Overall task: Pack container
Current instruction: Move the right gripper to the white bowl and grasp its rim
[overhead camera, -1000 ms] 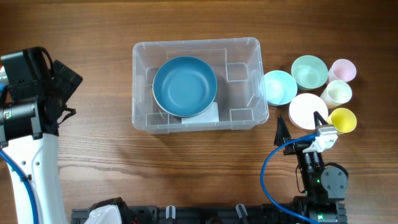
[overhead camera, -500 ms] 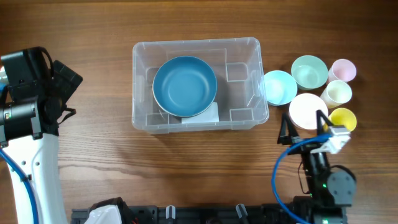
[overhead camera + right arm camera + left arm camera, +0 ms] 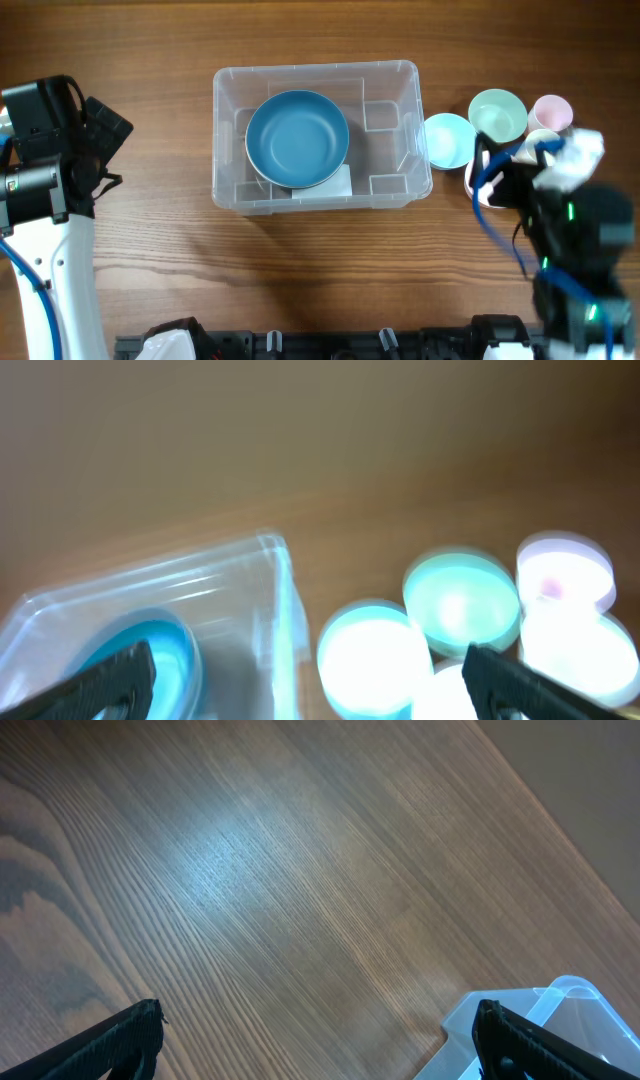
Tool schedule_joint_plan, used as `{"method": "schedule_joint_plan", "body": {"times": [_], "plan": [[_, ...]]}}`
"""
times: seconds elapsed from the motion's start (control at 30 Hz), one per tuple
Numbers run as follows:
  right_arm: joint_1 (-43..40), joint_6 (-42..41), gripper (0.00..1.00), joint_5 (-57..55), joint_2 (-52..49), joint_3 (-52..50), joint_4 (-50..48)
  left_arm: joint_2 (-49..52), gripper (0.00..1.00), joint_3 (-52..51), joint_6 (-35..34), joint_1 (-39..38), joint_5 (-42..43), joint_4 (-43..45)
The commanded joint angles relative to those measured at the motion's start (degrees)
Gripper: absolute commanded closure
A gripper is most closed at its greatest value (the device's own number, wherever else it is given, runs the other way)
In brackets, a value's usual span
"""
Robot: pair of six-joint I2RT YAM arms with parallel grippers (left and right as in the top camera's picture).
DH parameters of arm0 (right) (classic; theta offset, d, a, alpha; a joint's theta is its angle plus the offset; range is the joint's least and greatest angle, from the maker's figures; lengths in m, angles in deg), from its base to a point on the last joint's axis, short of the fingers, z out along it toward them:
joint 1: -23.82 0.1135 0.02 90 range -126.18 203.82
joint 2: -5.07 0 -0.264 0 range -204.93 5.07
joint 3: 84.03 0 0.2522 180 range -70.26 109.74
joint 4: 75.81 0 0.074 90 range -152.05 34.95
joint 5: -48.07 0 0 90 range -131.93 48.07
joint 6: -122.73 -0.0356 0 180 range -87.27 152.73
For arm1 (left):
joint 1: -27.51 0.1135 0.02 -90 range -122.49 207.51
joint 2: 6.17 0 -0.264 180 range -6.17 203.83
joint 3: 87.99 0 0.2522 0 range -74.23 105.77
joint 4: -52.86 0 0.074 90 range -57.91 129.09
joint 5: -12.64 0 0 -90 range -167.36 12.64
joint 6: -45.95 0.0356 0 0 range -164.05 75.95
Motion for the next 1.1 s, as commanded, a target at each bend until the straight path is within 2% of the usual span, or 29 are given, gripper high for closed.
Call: {"method": "schedule_joint_plan", "body": {"times": [0.0, 0.03, 0.13, 0.23, 0.37, 0.57, 0.77, 1.07], "plan": [[0.13, 3.93, 0.0, 0.13, -12.04, 9.64, 10.19, -0.26, 0.0, 0.9, -0.11, 0.37, -0.11, 0.0], [0.13, 3.93, 0.0, -0.39, -16.37, 12.35, 15.21, -0.26, 0.0, 0.9, -0.11, 0.37, -0.11, 0.0], [0.13, 5.4, 0.0, -0.7, -20.02, 13.31, 17.35, -0.26, 0.0, 0.9, -0.11, 0.37, -0.11, 0.0], [0.07, 3.91, 0.0, 0.87, -22.32, 13.31, 16.81, -0.26, 0.0, 0.9, -0.11, 0.37, -0.11, 0.0], [-0.09, -4.09, 0.0, 0.98, -25.81, 13.31, 14.84, -0.26, 0.0, 0.9, -0.11, 0.37, -0.11, 0.0], [-0.09, -4.87, 0.0, 0.46, -33.62, 13.31, 11.15, -0.26, 0.0, 0.9, -0.11, 0.37, -0.11, 0.0], [-0.9, -14.58, 0.0, 0.11, -40.83, 13.31, 9.18, -0.26, 0.0, 0.9, -0.11, 0.37, -0.11, 0.0], [-4.33, -13.64, 0.0, 0.11, -42.58, 13.31, 8.63, -0.26, 0.0, 0.9, -0.11, 0.37, -0.11, 0.0]]}}
